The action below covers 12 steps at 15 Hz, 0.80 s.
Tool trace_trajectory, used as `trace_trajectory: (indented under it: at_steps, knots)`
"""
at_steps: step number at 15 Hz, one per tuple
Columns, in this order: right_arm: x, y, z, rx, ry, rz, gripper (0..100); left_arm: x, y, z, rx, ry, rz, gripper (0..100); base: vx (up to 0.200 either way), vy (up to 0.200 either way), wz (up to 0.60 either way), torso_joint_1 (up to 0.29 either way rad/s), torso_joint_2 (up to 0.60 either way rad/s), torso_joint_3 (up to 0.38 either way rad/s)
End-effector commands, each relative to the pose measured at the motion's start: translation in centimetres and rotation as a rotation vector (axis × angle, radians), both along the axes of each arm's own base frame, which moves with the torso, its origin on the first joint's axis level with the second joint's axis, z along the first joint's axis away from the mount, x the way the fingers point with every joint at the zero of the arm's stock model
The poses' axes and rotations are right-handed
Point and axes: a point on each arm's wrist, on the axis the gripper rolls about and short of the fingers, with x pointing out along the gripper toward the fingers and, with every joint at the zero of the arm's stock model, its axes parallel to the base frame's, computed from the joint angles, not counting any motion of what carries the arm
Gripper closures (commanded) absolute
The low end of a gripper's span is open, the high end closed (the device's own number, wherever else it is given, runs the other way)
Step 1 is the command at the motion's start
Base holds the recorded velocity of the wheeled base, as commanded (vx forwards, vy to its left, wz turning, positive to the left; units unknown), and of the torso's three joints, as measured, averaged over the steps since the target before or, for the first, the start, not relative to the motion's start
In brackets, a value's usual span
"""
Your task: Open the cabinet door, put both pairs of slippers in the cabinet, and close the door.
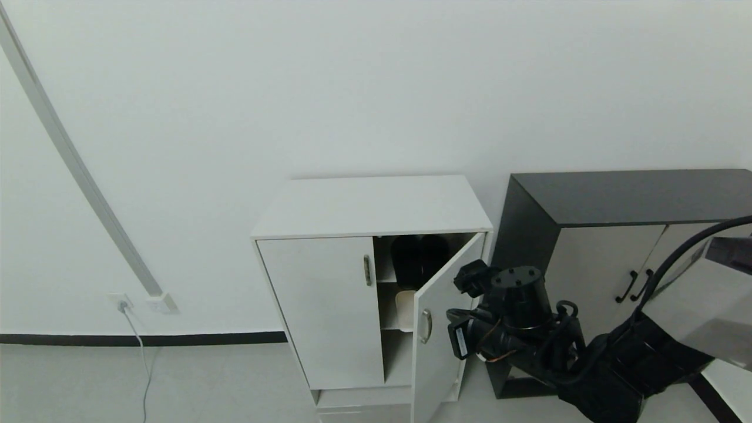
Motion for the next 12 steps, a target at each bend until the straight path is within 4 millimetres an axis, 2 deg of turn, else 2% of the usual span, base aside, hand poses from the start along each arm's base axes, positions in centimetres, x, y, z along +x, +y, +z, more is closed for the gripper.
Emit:
trace_trajectory:
  at_steps: [1, 7, 12]
  knots:
    - [0.1, 0.3, -1.0, -0.017, 0.020, 0.004, 100, 0.0, 0.0, 0.0, 0.000, 0.001, 0.001, 100, 0.000, 0.000, 0.00, 0.000, 0.00, 0.000]
    - [1.2, 1.6, -2.2, -0.015, 0.026, 0.017, 100, 0.0, 0.0, 0.0, -0.002, 0.000, 0.003, 100, 0.000, 0.000, 0.00, 0.000, 0.00, 0.000]
    - [3.6, 2.6, -3.1, 0.005, 0.001, -0.009, 100, 0.0, 0.0, 0.0, -0.003, 0.000, 0.003, 100, 0.000, 0.000, 0.00, 0.000, 0.00, 0.000]
